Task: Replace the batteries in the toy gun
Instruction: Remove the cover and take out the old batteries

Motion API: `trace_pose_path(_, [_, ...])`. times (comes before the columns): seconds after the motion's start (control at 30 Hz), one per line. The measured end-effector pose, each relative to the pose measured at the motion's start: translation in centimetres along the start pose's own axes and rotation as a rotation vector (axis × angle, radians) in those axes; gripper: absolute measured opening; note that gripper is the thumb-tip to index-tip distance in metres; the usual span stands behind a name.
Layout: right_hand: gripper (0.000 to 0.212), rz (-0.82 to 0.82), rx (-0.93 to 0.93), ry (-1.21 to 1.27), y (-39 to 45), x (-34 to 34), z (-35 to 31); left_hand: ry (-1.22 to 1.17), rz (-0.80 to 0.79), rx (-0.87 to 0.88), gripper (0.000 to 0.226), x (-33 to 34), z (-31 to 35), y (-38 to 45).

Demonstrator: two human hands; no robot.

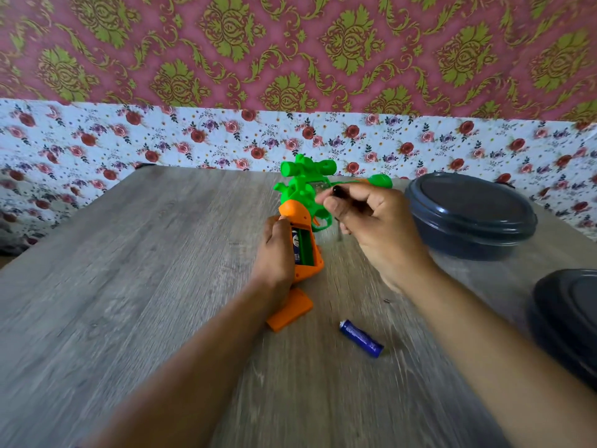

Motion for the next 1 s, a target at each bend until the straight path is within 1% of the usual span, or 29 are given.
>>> trace_pose_path(0.07, [0.013,0.071,0.060,0.177,-0.5,0.6,1.5,0.012,0.009,0.011,0.025,-0.1,0.1,0.1])
trace_pose_path(0.1, [0.016,0.083,0.062,0.189,-0.7,0.8,2.0,0.019,0.009,0.020,0.025,-0.1,0.2,0.1])
trace_pose_path(0.2, [0.019,0.106,0.020,0.114,-1.2,1.1,2.3,0.032,0.009,0.020,0.029,-0.1,0.2,0.2])
trace_pose_path(0.3, [0.021,0.118,0.005,0.094,-1.3,1.1,2.6,0.010,-0.012,0.017,0.032,0.2,0.3,0.1])
trace_pose_path(0.5, [0.014,0.126,0.021,0.160,-1.5,1.3,3.2,0.016,0.000,0.014,0.034,0.0,0.2,0.2])
trace_pose_path(0.6, [0.015,0.157,0.043,0.195,-1.8,1.2,3.5,0.051,0.023,0.015,0.032,-0.2,0.1,0.2])
trace_pose_path(0.73, [0.018,0.202,0.075,0.250,-2.3,1.4,4.3,0.004,0.013,0.018,0.034,-0.1,0.2,0.1])
trace_pose_path(0.8, [0.017,0.220,0.089,0.270,-2.6,1.4,4.6,-0.018,0.006,0.024,0.030,0.0,0.3,0.0])
trace_pose_path(0.9, [0.016,0.235,0.093,0.275,-2.9,1.4,4.7,-0.023,0.002,0.033,0.026,0.0,0.4,-0.1])
trace_pose_path(1.0, [0.014,0.234,0.089,0.248,-3.0,1.4,4.8,-0.001,0.014,0.036,0.026,-0.1,0.4,-0.1])
Point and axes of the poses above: each hand's wrist, its own y-axis towards the middle knuckle, its own x-axis out of the palm, z = x × y, the point moved 10 cm from there along y, towards the middle knuckle, and after that the axes turned 8 degrees about -x, right-handed, at the moved point
